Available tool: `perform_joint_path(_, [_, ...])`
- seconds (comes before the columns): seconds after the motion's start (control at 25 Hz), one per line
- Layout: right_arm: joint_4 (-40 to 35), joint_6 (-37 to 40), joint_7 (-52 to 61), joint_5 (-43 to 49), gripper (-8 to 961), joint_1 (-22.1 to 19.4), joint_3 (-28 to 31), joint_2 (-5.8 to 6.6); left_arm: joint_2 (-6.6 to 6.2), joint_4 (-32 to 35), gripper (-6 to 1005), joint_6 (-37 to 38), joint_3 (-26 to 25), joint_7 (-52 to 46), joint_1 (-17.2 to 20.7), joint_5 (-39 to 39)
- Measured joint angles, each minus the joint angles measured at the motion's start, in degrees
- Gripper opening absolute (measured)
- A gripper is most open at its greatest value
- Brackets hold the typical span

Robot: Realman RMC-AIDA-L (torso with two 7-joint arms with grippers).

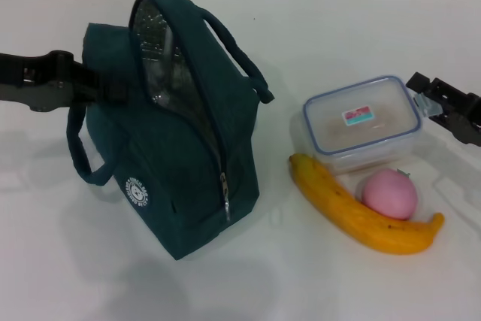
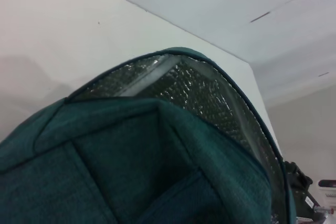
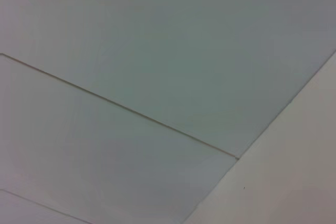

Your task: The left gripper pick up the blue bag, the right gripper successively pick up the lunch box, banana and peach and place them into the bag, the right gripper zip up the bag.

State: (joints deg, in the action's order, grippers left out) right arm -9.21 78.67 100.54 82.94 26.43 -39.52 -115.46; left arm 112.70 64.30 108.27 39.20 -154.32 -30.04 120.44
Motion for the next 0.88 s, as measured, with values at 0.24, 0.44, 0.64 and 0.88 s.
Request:
perform_joint_path(0.24, [0.5, -0.8, 0.8, 0.0, 627, 0.8, 0.1, -0.07, -0.15, 0.0, 54, 0.0, 0.0, 0.3, 0.0, 0.0])
perform_joint_path(0.44, [1.1, -0.8, 0.8, -0.1, 432, 1.4, -0.1, -0.13, -0.33, -0.1, 54, -0.1, 0.0, 0.7, 0.0, 0.2])
perform_joint_path(0.64, [1.1, -0.4, 0.8, -0.4, 273, 1.0, 0.1, -0.12, -0.39, -0.1, 54, -0.1, 0.0, 0.7, 0.0, 0.2])
perform_joint_path(0.88, [1.1, 0.2, 0.8, -0.8, 139, 0.9, 0.1, -0.12, -0.54, -0.1, 54, -0.1, 0.0, 0.7, -0.1, 0.1])
